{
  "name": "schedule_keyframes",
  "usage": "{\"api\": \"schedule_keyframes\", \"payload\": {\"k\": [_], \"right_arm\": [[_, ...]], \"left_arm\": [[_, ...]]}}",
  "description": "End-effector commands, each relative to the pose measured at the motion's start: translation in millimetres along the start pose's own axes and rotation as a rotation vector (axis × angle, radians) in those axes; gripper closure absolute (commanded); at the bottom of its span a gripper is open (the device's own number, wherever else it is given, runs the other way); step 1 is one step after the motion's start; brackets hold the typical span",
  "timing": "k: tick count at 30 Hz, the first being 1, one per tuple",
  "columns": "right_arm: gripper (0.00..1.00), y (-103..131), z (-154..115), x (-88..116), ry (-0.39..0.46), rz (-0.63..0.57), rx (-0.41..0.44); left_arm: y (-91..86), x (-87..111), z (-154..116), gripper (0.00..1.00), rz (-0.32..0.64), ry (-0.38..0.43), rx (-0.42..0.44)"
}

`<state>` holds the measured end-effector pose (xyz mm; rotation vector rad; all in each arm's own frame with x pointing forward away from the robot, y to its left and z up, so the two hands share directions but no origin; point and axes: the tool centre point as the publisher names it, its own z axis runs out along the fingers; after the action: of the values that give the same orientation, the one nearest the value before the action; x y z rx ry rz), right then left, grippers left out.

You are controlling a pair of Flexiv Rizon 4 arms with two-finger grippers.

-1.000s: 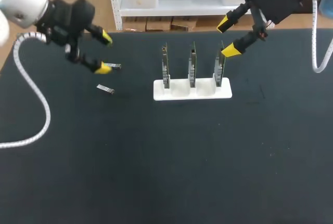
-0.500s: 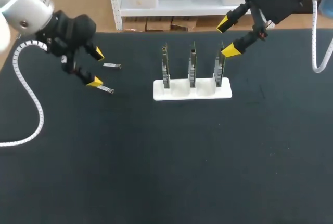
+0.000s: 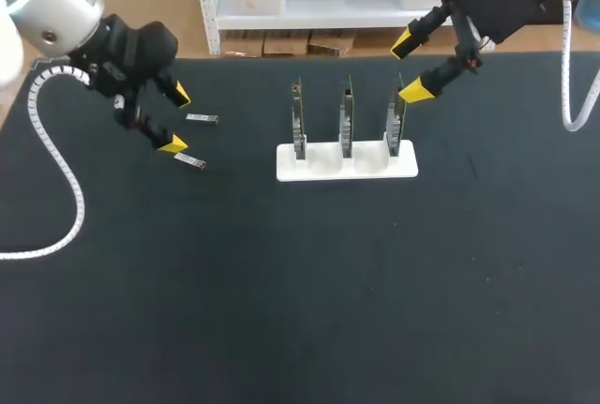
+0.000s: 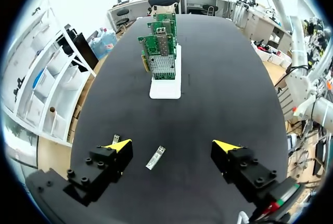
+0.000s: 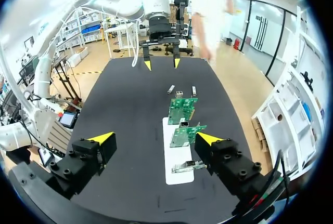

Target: Pick up the optical module with the left hand, and insert it into the network port with the right hand.

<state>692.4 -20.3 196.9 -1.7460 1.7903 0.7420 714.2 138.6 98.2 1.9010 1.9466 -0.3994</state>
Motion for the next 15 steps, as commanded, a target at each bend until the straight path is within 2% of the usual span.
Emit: {"api": "schedule_keyframes", "payload": {"k": [1, 4, 7, 10, 13, 15], "right_arm": [[0.0, -0.9, 0.5, 0.4, -0.002, -0.001, -0.002], [0.0, -0.9, 0.5, 0.4, -0.002, -0.001, -0.002], [0.0, -0.9, 0.5, 0.4, -0.002, -0.001, -0.002], [0.0, -0.9, 0.5, 0.4, -0.002, -0.001, -0.002], [0.0, -0.9, 0.5, 0.4, -0.002, -0.001, -0.002], [0.0, -0.9, 0.5, 0.4, -0.002, -0.001, -0.002]], "left_arm": [[-3.6, -6.8, -4.0, 0.0, 0.022, 0.026, 0.014], [-11.7, -1.2, -3.8, 0.0, -0.006, 0.069, 0.033], [-19.9, 5.6, -2.9, 0.0, 0.008, 0.122, 0.048], [-19.7, 13.8, -2.4, 0.0, -0.013, 0.161, 0.053], [-17.8, 17.4, -1.3, 0.0, 0.004, 0.165, 0.053], [-21.1, 16.0, 3.8, 0.0, 0.054, 0.2, 0.064]]}}
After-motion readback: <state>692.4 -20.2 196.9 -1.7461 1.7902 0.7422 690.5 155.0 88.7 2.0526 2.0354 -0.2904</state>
